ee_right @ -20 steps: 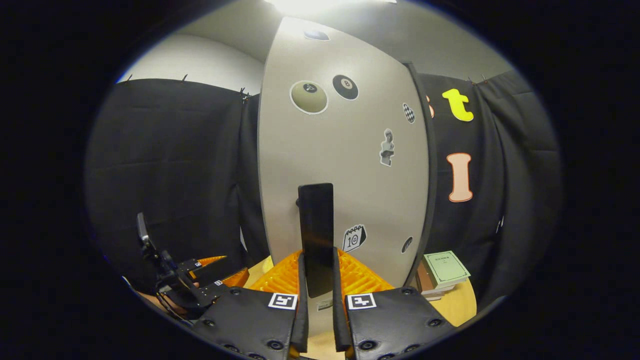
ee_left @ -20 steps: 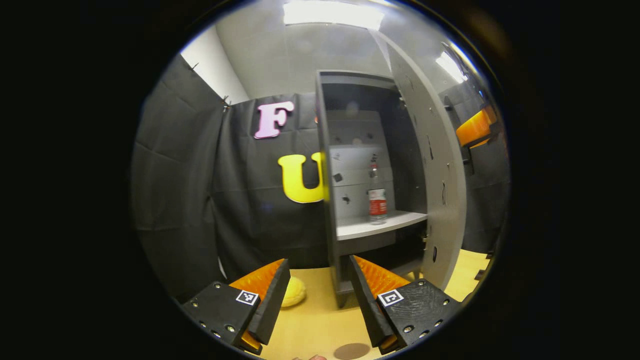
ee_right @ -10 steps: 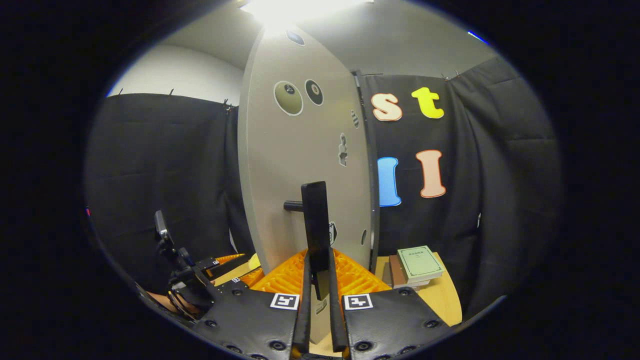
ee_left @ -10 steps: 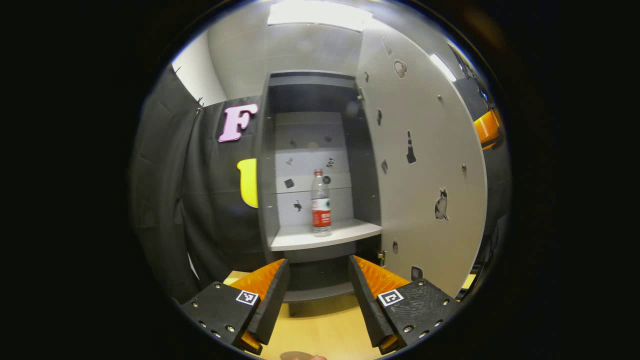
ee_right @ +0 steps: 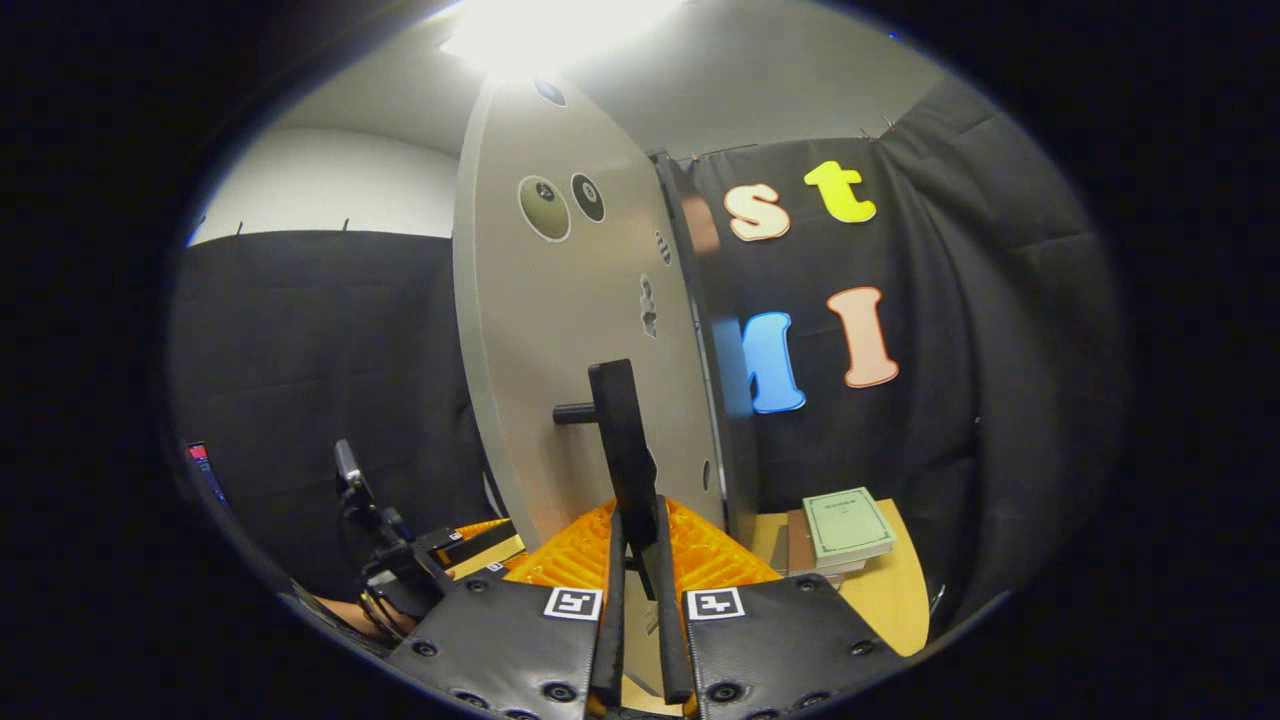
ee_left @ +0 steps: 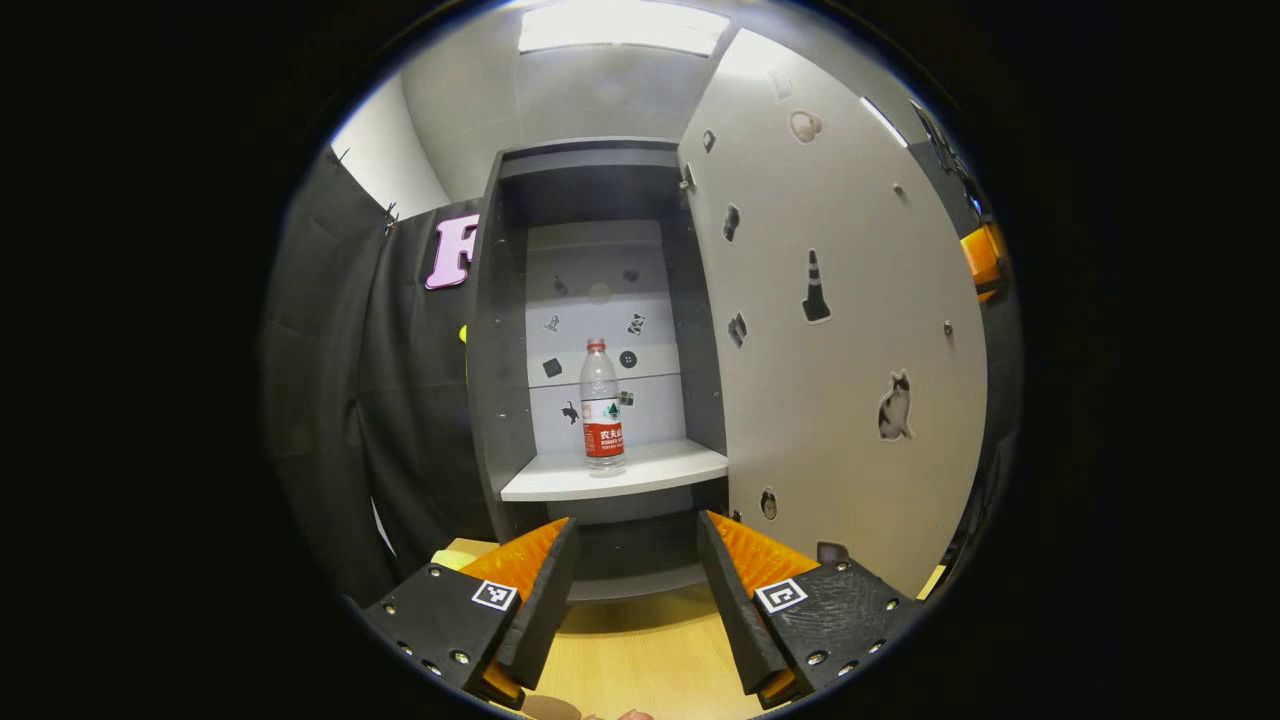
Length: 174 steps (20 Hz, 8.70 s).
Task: Open the cabinet door with the right hand, grasp the bottle in the cabinet with the left hand and place it on the coaster, then close the cabinet door with the right hand.
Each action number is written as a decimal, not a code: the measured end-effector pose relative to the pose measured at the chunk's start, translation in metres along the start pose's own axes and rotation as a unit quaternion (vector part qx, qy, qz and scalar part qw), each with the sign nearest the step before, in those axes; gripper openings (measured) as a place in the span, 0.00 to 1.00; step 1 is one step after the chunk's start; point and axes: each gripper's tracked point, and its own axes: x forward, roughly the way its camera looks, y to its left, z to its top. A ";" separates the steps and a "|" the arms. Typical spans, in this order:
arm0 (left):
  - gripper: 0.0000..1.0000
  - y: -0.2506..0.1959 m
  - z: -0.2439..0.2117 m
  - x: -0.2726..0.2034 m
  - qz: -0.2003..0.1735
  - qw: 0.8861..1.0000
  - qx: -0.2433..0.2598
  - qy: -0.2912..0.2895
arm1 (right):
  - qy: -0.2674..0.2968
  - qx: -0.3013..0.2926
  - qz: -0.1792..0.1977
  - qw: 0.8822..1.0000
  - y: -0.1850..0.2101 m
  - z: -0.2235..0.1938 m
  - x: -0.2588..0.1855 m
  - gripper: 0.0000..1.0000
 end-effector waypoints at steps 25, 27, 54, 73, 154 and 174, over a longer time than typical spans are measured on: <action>0.66 0.061 0.116 0.207 -0.026 0.999 -0.010 -0.032 | -0.010 -0.057 -0.260 0.964 -0.112 0.001 -0.029 0.98; 0.68 0.059 0.106 0.233 -0.039 0.999 -0.012 -0.023 | -0.001 -0.051 -0.280 0.959 -0.115 -0.002 -0.032 0.98; 0.62 0.073 0.068 0.291 -0.029 0.999 -0.030 0.011 | 0.039 -0.038 -0.320 0.946 -0.128 -0.013 -0.035 0.98; 0.60 0.166 0.049 0.052 0.089 0.995 -0.036 0.017 | 0.013 -0.044 -0.232 0.972 -0.109 -0.006 -0.021 0.98; 0.66 0.187 -0.026 -0.114 0.149 0.988 -0.033 -0.014 | -0.011 -0.034 -0.222 0.974 -0.091 0.009 -0.012 0.98; 0.66 0.243 -0.027 -0.085 0.152 0.986 -0.061 -0.012 | 0.011 -0.088 -0.101 0.991 -0.046 0.006 0.008 0.96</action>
